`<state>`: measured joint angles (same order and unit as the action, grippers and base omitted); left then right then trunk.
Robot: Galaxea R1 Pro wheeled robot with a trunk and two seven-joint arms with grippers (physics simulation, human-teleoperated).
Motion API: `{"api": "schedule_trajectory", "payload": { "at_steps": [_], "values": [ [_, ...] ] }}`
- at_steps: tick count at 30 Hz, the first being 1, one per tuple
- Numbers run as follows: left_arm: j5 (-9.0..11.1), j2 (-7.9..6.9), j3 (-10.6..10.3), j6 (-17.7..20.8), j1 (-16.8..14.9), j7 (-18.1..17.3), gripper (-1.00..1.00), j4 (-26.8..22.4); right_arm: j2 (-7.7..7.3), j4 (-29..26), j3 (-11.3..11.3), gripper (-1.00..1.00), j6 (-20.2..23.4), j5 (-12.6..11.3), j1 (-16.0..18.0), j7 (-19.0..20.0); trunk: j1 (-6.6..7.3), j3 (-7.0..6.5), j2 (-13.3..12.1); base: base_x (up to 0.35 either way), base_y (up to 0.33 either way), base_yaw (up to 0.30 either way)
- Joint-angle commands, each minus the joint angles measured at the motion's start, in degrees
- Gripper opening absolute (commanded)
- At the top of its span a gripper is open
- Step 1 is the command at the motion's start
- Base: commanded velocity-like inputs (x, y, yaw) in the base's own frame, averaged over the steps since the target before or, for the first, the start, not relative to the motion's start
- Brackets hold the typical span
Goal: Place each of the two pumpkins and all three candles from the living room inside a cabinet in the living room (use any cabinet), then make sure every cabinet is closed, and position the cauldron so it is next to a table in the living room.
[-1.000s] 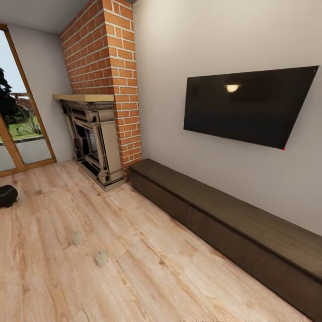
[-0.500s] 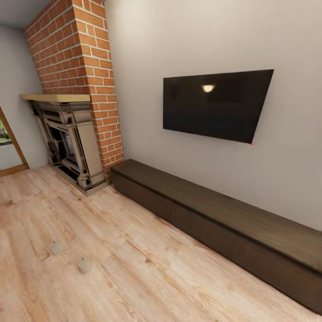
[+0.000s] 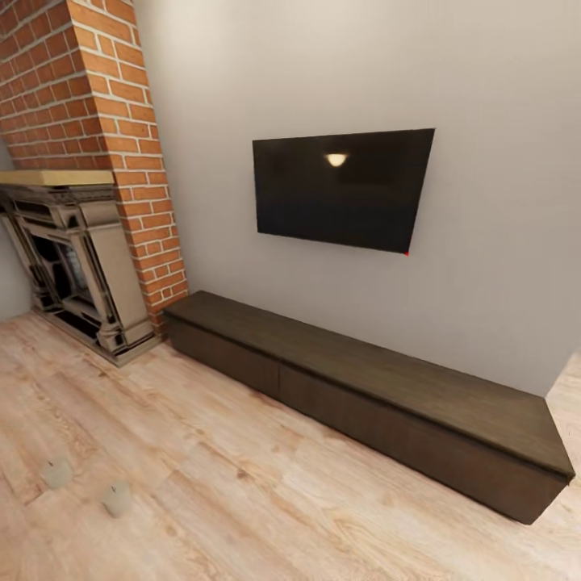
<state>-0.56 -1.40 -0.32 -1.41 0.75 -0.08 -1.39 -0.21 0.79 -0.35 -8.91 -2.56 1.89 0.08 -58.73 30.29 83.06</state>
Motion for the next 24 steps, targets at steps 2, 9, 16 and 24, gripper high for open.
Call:
{"api": "schedule_trajectory", "payload": {
  "at_steps": [2, 9, 16, 24],
  "values": [
    [-0.06, -0.01, -0.03, -0.08, 0.04, -0.01, 1.0, -0.1, 0.02, 0.09, 0.0, 1.0, -0.29, -0.31, 0.05, 0.02, 0.0, 0.04, 0.02, 0.0, 0.0, -0.278],
    [-0.06, -0.01, -0.03, -0.08, 0.04, -0.01, 1.0, -0.1, -0.01, 0.17, 0.0, 1.0, -0.26, -0.33, 0.05, 0.1, 0.0, 0.04, 0.02, 0.0, 0.0, -0.278],
    [-0.06, -0.07, -0.03, -0.08, 0.04, -0.01, 1.0, -0.1, 0.03, 0.17, 0.04, 1.0, -0.24, -0.26, 0.05, 0.1, 0.0, 0.04, 0.02, 0.0, 0.0, -0.279],
    [-0.06, -0.01, -0.03, -0.08, 0.04, -0.01, 1.0, -0.1, 0.03, 0.25, 0.09, 1.0, -0.03, -0.23, 0.05, 0.1, 0.0, 0.04, 0.02, 0.0, 0.0, -0.279]
  ]
}}
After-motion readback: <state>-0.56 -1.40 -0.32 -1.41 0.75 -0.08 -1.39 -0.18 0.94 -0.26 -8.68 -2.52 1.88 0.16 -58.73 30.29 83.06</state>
